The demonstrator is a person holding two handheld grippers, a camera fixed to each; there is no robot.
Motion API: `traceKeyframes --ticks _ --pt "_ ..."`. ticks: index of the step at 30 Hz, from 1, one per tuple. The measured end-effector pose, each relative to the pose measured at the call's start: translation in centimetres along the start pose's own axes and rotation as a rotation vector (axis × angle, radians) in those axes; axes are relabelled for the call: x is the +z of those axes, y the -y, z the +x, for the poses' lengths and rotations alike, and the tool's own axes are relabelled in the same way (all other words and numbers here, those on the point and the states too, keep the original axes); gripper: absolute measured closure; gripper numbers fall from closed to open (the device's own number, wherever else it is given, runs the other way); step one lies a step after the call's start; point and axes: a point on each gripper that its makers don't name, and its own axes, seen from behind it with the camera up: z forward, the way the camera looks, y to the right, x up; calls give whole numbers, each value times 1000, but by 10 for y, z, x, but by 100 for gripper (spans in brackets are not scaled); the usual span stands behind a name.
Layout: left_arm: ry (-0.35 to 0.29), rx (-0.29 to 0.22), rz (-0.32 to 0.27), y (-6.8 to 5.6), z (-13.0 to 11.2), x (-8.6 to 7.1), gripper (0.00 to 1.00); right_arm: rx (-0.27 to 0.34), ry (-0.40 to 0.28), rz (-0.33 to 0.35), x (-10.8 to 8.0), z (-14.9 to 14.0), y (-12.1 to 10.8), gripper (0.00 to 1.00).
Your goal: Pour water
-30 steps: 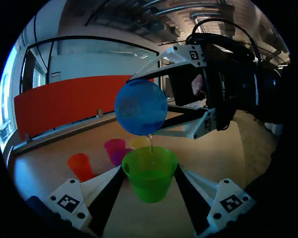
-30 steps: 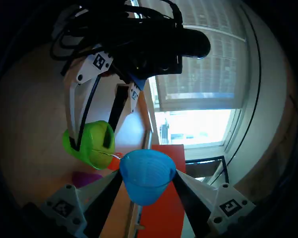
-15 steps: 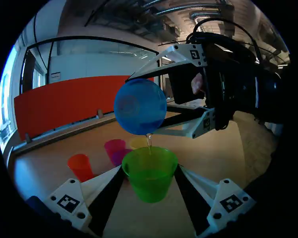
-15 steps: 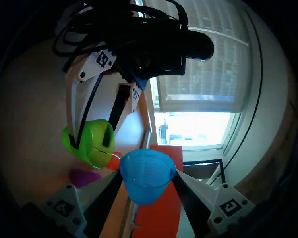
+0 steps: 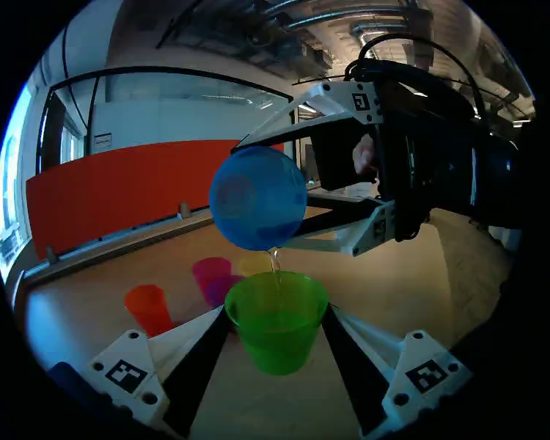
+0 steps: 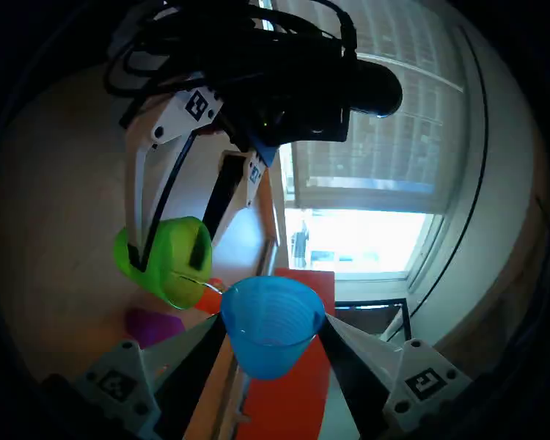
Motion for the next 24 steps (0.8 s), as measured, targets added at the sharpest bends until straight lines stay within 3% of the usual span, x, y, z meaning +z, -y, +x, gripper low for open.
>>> traceKeyframes --ticks 24 --pt "-2 1 2 0 0 1 14 -23 4 -2 -3 2 4 9"
